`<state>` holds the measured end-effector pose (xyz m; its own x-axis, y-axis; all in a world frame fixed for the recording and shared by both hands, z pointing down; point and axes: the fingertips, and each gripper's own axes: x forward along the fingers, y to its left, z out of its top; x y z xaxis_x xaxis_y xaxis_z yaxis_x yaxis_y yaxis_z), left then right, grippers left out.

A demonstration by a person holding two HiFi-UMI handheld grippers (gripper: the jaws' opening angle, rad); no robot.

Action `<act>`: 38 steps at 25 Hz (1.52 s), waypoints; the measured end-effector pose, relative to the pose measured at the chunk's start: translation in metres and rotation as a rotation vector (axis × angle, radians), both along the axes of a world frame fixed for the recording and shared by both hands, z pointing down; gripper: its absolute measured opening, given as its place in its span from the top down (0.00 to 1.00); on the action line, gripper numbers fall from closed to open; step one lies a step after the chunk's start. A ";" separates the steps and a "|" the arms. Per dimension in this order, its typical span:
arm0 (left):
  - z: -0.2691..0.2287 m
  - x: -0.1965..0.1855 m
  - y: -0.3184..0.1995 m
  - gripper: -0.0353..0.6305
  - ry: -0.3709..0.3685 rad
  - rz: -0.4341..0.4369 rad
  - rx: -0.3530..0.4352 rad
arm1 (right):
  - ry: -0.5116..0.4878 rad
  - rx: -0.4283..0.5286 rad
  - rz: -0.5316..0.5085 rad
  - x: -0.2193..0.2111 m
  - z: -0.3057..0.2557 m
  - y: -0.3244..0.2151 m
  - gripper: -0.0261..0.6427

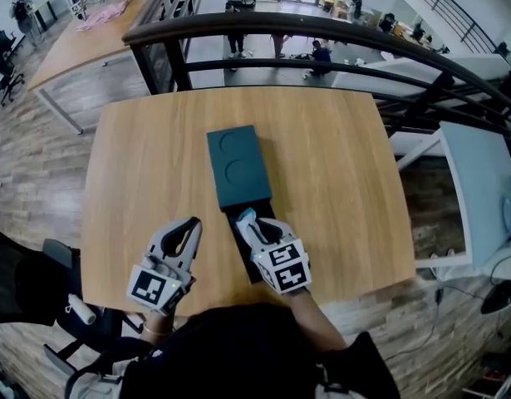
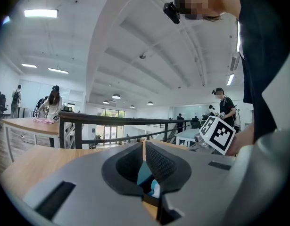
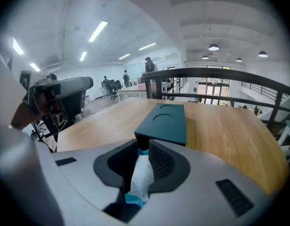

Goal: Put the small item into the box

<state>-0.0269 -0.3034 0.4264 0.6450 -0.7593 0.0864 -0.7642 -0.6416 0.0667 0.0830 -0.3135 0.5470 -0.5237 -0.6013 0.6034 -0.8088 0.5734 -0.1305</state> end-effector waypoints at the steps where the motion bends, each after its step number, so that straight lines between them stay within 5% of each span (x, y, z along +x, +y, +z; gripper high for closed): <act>1: -0.001 0.002 0.002 0.91 0.000 0.004 0.000 | -0.012 0.020 0.006 0.002 -0.007 0.000 0.86; 15: -0.010 0.036 0.010 0.91 -0.003 0.071 -0.008 | -0.127 0.231 0.038 0.024 -0.093 0.007 0.90; 38: -0.010 0.039 0.011 0.91 -0.001 0.075 -0.019 | -0.141 0.252 0.054 0.029 -0.107 0.010 0.91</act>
